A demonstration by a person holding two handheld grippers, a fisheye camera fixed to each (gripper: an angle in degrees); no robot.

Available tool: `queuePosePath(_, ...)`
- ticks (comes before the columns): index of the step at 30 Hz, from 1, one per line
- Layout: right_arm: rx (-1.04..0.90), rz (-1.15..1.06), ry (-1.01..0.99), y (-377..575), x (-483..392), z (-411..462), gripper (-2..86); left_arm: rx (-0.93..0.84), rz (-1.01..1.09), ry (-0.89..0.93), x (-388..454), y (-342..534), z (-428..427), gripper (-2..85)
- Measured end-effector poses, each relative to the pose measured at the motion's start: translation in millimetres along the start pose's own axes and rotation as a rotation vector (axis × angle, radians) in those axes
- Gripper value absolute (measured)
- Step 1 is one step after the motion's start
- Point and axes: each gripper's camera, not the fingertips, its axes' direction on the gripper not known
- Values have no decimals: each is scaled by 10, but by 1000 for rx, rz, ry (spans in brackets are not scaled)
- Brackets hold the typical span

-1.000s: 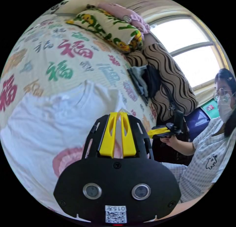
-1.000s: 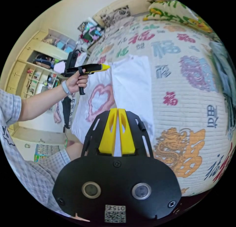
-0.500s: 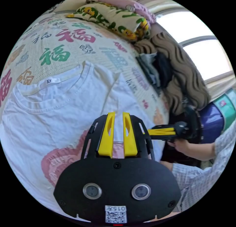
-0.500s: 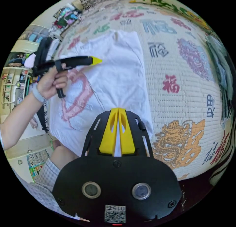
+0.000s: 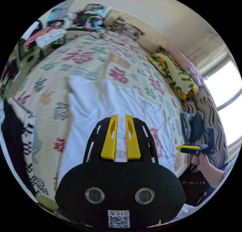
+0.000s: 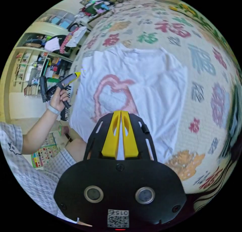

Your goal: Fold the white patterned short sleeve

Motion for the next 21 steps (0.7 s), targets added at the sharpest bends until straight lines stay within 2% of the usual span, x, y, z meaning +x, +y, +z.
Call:
queuePosePath(2,10,-110,-16,-598,-376,297,-8,40,-100,-105,-525,-85,-392,66)
queuePosePath(4,19,-200,-21,-1058,-687,537,-8,52,-156,-112,-861,-180,-567,73)
queuePosePath(9,6,-330,5,-2100,-1463,1228,-8,-4,-226,46,-1432,-503,-530,75)
queuePosePath(12,-15,-355,14,-2562,-1803,1624,-4,-139,-169,133,-1515,-620,-374,34)
queuePosePath(17,-88,-445,86,-3189,-2333,2340,32,23,-123,-58,-1392,-282,-1313,10)
queuePosePath(21,-154,-478,108,-3517,-2606,2910,49,-7,-99,-131,-1324,57,-1584,20)
